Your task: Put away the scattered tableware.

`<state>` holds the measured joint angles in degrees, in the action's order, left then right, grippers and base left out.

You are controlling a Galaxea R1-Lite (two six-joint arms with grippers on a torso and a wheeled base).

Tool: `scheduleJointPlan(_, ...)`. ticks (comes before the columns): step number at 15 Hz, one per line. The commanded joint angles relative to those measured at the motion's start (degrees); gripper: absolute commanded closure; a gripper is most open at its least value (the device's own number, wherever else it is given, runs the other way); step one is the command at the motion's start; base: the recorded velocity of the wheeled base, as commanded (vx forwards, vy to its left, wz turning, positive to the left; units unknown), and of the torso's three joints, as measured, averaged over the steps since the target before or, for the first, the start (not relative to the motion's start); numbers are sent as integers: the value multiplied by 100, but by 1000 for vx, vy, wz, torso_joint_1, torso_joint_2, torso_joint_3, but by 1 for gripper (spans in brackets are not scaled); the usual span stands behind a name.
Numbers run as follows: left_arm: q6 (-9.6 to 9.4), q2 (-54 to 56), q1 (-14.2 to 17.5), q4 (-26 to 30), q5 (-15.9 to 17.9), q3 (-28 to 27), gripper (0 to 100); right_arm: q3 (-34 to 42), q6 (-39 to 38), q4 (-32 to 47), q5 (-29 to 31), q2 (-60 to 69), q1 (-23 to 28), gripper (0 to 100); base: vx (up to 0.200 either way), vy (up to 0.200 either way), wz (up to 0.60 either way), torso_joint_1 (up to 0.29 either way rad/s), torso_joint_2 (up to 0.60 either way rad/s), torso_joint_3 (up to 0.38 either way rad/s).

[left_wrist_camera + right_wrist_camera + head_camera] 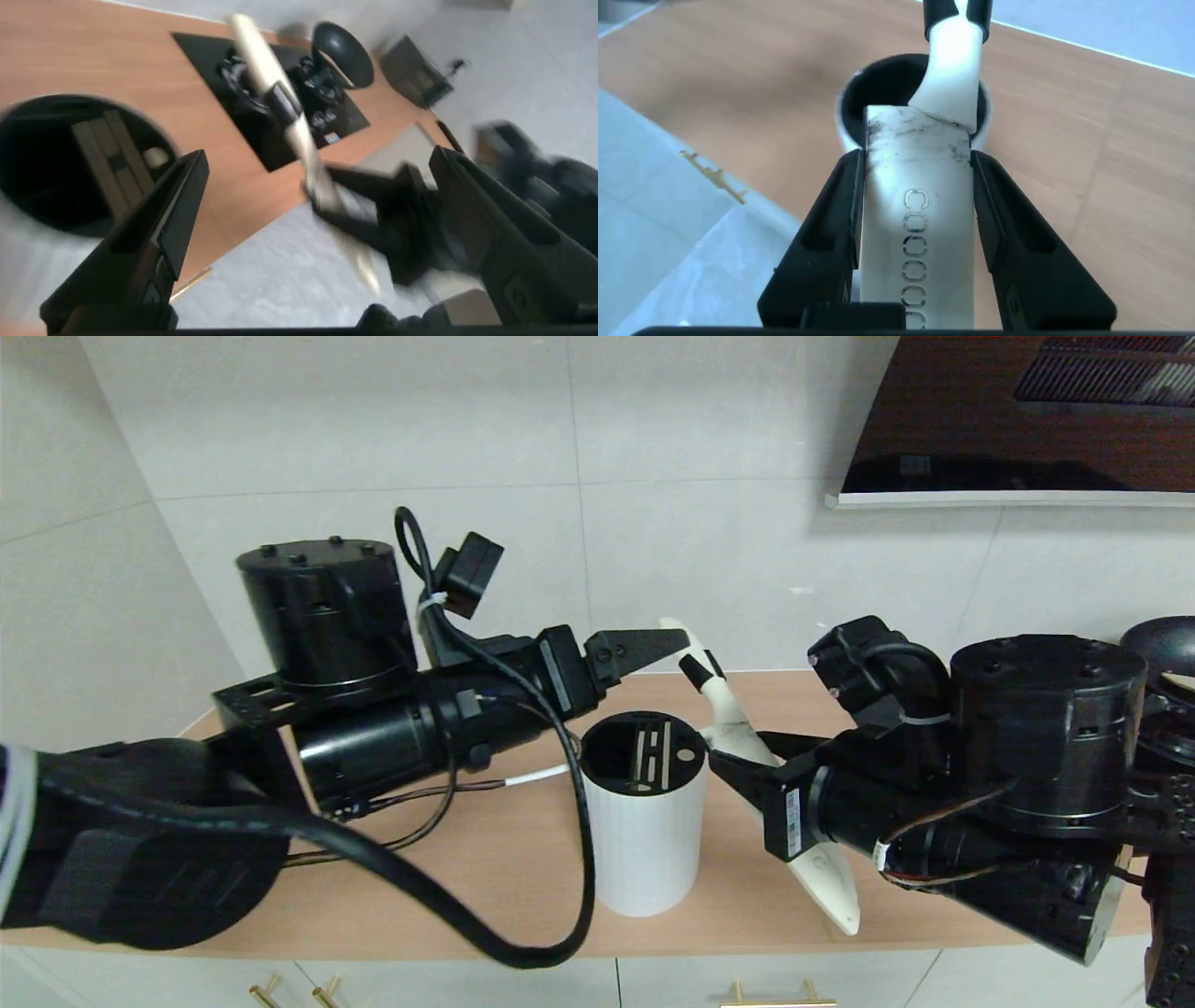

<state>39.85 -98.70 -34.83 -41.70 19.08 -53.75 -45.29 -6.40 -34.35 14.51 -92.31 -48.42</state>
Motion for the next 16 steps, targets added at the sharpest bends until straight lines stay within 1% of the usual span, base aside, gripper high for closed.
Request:
scheduleJointPlan(1, 5, -660, -77, -48, -9, -268, 0, -68, -107, -1, 8, -86, -80, 100, 0, 0, 0, 0, 0, 0)
scheduleJointPlan(2, 5, -686, -103, -48, 17, -285, 0, -77, -142, -1, 17, -121, -115, 100, 0, 0, 0, 0, 0, 0)
scheduleJointPlan(4, 5, -836, -252, -57, -36, -444, 0, -77, -160, -10, 35, -130, -185, 100, 0, 0, 0, 0, 0, 0)
scheduleJointPlan(7, 14, -1090, -261, -57, -203, -646, 0, -59, -160, -10, 26, -130, -194, 100, 0, 0, 0, 0, 0, 0)
scheduleJointPlan(9, 14, -1108, -261, -66, -299, -690, 0, -50, -160, -10, 26, -130, -203, 100, 0, 0, 0, 0, 0, 0)
scheduleJointPlan(12, 14, -1196, -252, -382, -299, -734, 0, -50, -160, -10, 17, -130, -282, 100, 0, 0, 0, 0, 0, 0)
scheduleJointPlan(16, 14, -1222, -261, -417, -299, -742, 0, -59, -160, -10, 17, -191, -291, 100, 0, 0, 0, 0, 0, 0)
